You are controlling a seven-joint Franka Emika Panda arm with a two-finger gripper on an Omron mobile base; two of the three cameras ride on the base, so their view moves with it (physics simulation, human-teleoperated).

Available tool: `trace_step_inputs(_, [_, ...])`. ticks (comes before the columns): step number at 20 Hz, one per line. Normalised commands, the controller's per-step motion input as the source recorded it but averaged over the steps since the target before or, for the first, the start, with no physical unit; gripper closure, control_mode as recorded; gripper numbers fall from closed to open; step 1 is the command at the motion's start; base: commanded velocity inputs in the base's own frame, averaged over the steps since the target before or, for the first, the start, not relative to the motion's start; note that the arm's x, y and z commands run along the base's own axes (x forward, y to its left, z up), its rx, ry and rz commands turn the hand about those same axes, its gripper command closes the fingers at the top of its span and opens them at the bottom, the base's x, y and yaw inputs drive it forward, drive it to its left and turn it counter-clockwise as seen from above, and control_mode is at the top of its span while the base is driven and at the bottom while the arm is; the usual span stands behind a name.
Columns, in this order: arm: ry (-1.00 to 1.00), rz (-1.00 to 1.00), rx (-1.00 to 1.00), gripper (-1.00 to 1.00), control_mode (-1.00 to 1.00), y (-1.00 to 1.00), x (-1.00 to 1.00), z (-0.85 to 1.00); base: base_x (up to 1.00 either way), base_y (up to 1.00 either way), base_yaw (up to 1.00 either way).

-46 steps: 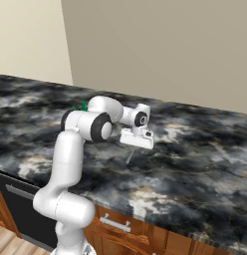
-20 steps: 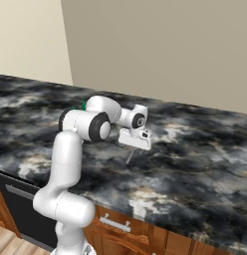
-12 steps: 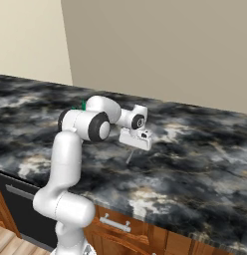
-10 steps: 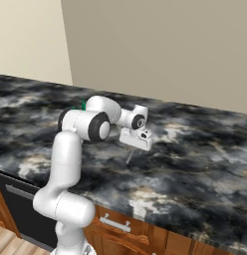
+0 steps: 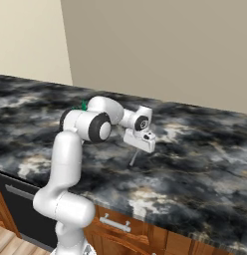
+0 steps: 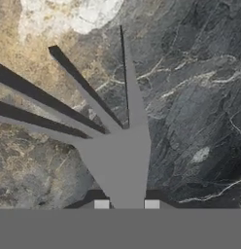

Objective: Organize the utensils by type. Pick up the wooden spoons from the counter and place them in the open cabinet. Then pick up the metallic utensils from the counter and place them in the open drawer.

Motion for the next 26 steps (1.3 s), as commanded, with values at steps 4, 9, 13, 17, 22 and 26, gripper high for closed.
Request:
trace_step_inputs(4, [-0.01, 0.0, -0.13, 1.0, -1.0, 0.3, -0.45, -0.29, 0.0, 0.0, 0.0])
trace_step_inputs(9, [-0.01, 0.0, -0.14, 1.0, -1.0, 0.29, -0.41, -0.18, 0.0, 0.0, 0.0])
trace_step_inputs(13, [0.0, 0.0, -0.09, 1.0, -1.0, 0.15, -0.25, -0.03, 0.0, 0.0, 0.0])
trace_step_inputs(17, [-0.03, -0.01, -0.02, 1.0, -1.0, 0.07, -0.21, 0.23, 0.0, 0.0, 0.0])
trace_step_inputs(22, [-0.02, 0.0, 0.0, 1.0, -1.0, 0.02, -0.3, 0.67, 0.0, 0.0, 0.0])
trace_step_inputs(26, [-0.07, 0.0, 0.0, 1.0, -1.0, 0.09, -0.45, 0.7, 0.0, 0.0, 0.0])
